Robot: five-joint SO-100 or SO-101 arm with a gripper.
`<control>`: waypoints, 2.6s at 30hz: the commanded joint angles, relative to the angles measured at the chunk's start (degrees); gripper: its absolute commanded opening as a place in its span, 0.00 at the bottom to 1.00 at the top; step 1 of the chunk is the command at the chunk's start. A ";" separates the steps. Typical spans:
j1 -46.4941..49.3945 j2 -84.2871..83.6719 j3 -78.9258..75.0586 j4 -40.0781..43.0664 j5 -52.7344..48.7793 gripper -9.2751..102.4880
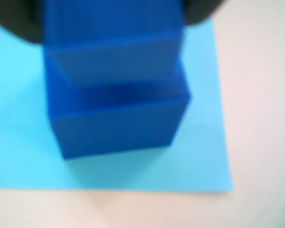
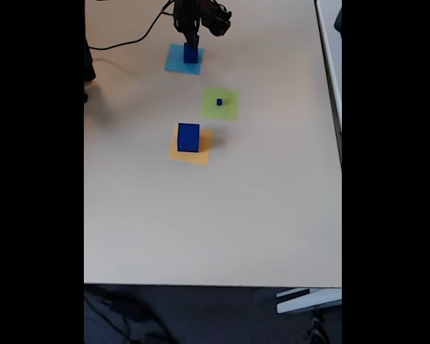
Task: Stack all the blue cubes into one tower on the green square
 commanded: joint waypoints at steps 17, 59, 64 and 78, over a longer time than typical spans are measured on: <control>-0.44 1.58 1.05 -0.53 1.32 0.22; 20.39 -6.94 -22.85 -12.92 -37.09 0.45; 20.48 -8.70 -20.39 -13.10 -36.12 0.43; 20.39 -9.76 -11.87 -17.49 -34.45 0.42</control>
